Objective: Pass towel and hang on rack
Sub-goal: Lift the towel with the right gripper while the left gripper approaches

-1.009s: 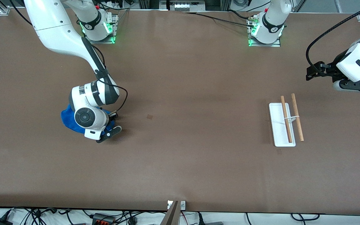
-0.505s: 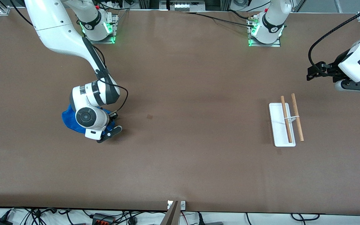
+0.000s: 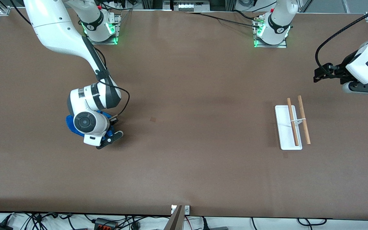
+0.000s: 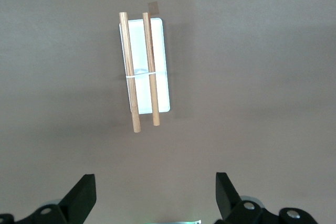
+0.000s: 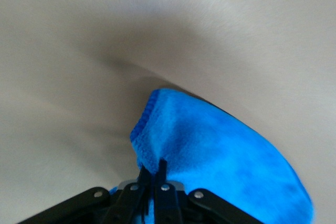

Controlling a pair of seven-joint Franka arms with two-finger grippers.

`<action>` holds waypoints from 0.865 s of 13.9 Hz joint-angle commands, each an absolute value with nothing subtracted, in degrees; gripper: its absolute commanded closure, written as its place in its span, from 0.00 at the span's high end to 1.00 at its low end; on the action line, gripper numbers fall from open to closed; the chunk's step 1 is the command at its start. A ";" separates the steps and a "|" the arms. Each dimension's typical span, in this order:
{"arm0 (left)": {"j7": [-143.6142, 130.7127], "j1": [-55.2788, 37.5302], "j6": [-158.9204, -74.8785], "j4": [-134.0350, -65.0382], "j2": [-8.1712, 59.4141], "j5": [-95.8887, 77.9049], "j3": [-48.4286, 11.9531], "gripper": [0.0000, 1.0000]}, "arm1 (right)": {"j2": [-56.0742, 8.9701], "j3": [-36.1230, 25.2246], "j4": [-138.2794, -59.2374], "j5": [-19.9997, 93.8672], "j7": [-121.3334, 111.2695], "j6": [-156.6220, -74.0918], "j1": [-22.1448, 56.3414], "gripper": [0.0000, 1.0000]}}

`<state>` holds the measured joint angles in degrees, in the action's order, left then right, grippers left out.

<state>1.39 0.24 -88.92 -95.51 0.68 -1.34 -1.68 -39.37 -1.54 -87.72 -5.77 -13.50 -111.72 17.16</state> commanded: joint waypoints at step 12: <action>1.93 1.05 -85.17 -93.60 3.95 -2.64 -2.02 1.00 | -34.72 7.36 -58.18 1.40 15.53 -99.37 33.57 0.00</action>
<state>1.40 0.63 -86.95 -95.50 2.52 -1.45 -1.83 -34.13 4.82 -59.94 -0.09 9.85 -95.72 33.59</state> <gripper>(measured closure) 0.000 0.952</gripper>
